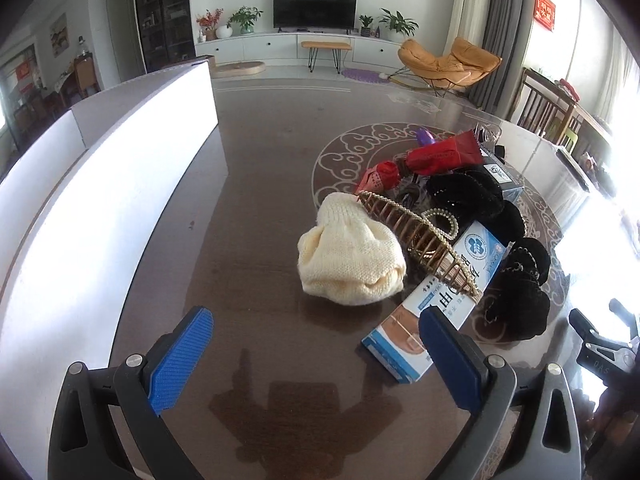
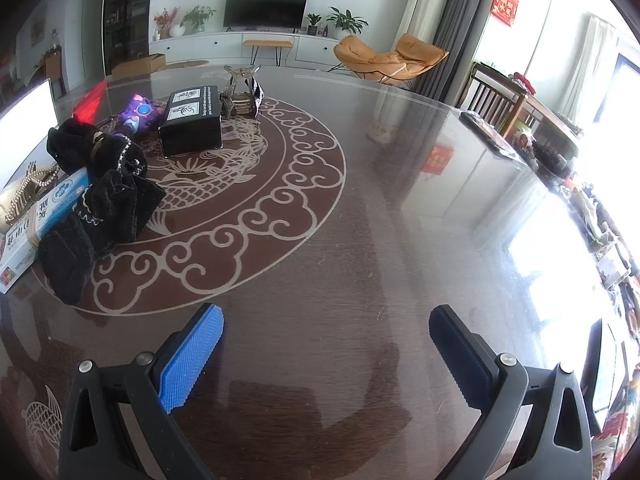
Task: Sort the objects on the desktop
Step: 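Reach the left tool to the cream knitted hat and close on it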
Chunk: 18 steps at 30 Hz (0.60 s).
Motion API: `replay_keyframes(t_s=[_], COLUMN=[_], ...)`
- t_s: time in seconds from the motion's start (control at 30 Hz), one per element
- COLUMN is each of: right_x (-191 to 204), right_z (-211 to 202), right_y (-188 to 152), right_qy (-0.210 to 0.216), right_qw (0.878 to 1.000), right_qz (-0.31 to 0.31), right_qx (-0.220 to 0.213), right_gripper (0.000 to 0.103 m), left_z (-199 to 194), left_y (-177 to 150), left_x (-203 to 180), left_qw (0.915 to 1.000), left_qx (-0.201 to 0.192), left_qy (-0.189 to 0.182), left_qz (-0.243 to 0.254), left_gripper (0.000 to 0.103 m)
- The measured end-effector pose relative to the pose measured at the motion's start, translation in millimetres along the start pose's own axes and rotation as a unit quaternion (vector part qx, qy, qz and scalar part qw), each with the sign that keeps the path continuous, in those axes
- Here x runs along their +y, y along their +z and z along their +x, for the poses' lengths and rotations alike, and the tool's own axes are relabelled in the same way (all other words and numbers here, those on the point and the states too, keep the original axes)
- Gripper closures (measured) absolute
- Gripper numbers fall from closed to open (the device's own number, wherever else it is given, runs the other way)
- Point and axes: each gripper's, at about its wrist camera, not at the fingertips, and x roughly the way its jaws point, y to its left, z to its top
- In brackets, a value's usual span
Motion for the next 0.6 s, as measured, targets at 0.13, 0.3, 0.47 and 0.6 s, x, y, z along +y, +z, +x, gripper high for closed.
replay_keyframes(t_s=[0.13,0.3,0.47,0.6], right_x=[-0.1,0.1,0.1,-0.3], right_z=[0.3,0.2,1.8,2.3], right_y=[0.1,0.1,0.2,0.1], right_qy=[0.0,0.001,0.007,0.012], right_qw=[1.0,1.0,1.0,1.0], right_qz=[0.0,0.0,0.001,0.002], right_qx=[0.0,0.0,0.001,0.002], right_gripper=[0.0,0.0,0.0,0.0], left_z=[28.1,60.7,76.7,76.4], left_y=[17.1,38.7,41.3,40.6], left_x=[-10.2,-12.6,-9.0,-8.5], left_qw=[0.9993,0.9971,0.9952,0.9951], left_qx=[0.035,0.076,0.093,0.095], left_qy=[0.004,0.001,0.03,0.026], left_qz=[0.012,-0.005,-0.007,-0.01], left_gripper=[0.0,0.0,0.0,0.0])
